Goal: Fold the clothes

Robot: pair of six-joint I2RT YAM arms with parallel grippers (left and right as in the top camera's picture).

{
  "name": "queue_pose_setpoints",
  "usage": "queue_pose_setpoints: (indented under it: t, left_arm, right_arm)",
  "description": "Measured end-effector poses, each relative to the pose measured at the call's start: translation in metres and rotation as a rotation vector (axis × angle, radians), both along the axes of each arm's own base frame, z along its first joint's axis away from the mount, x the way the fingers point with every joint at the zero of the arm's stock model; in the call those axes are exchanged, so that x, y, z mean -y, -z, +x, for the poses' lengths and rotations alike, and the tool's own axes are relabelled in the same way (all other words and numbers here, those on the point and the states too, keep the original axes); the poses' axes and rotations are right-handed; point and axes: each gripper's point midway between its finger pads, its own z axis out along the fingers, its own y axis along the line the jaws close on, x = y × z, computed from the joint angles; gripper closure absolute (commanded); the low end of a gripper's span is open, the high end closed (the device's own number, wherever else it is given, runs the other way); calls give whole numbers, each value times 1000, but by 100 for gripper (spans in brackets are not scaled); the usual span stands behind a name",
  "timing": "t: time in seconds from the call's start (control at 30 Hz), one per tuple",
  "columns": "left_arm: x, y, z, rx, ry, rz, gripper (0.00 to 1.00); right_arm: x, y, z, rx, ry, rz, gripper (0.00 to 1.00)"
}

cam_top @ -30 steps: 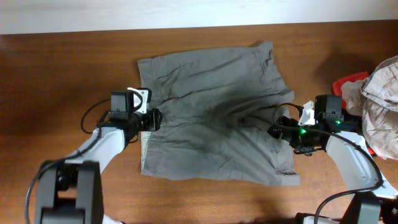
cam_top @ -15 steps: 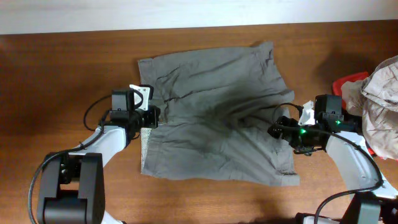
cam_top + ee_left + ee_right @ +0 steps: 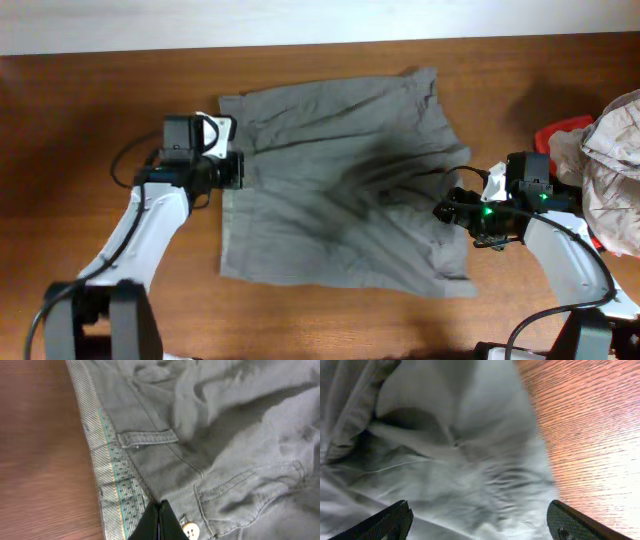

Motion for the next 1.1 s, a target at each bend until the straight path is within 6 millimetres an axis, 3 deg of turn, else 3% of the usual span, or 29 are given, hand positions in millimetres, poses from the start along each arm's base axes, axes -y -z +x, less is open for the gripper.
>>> queue_pose_setpoints:
  t: [0.3,0.37,0.43,0.6,0.73,0.83,1.07,1.1]
  left_arm:
    - [-36,3,-4,-21,-113,174,100]
    - [-39,3,-4,-23,-122,188,100]
    - [-41,3,-4,-23,-128,197,100]
    - [-42,3,-4,-23,-131,200,99]
    - [-42,3,-4,-24,-131,201,99]
    - [-42,3,-4,-24,-133,203,99]
    - [-42,3,-4,-24,-133,204,100]
    - [-42,3,-4,-24,-133,203,99]
  right_arm:
    - [2,1,0,-3,4,-13,9]
    - [3,1,0,-4,5,-16,11]
    - [4,1,0,-2,3,-22,22]
    - [9,7,4,-4,10,-48,24]
    - [8,21,27,55,-30,-36,27]
    - [1,30,46,119,-78,3,36]
    - [-22,44,63,195,-204,128,46]
    - [-26,44,63,207,-231,149,52]
